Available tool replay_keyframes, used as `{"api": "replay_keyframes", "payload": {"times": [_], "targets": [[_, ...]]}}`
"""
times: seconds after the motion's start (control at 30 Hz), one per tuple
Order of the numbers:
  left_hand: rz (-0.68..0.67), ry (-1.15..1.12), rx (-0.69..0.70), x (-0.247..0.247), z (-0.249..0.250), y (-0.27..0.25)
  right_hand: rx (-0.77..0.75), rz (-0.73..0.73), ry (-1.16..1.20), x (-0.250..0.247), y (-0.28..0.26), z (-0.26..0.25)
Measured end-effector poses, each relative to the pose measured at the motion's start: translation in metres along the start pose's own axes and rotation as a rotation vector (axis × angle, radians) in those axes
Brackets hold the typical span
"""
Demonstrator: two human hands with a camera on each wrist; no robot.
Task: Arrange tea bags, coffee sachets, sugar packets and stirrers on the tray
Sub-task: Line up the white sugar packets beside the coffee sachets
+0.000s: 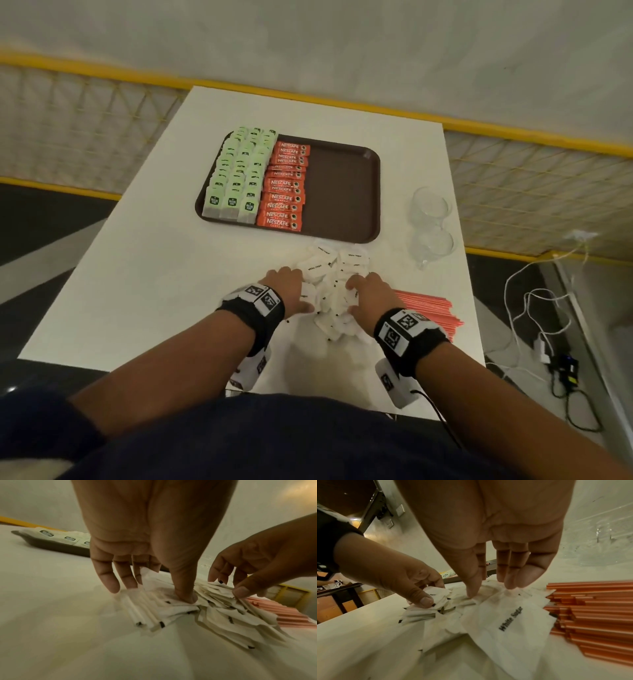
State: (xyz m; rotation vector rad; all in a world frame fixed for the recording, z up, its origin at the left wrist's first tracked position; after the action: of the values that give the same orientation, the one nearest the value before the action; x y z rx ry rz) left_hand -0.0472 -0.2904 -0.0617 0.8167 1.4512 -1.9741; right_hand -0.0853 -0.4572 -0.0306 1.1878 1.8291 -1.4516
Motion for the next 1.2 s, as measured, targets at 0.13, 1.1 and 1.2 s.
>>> {"api": "replay_keyframes", "payload": {"times": [0.13,1.1,1.2], "targets": [[-0.009,-0.113,-0.039,0.000,-0.002,-0.001,-0.018,0.002,-0.015,0.000,0.001,0.000],[0.244,-0.783,0.264,-0.099,0.006,-0.015,-0.033,-0.080,1.158,-0.056,0.042,-0.046],[0.220,-1.022,0.257,-0.107,0.001,-0.003,0.008,-0.018,1.312,-0.064,0.055,-0.044]]}}
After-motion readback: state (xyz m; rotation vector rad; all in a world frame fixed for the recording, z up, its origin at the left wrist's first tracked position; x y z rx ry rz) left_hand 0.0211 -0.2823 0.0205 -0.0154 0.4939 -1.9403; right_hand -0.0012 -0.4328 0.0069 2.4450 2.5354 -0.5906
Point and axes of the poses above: each hand's wrist, its own y-axis towards the middle knuckle, its own x-axis out of the palm, z = x × y, the point moved 8 cm from there along y, towards the middle knuckle, and after that the axes turned 5 degrees about -z, right-handed, at the moved point
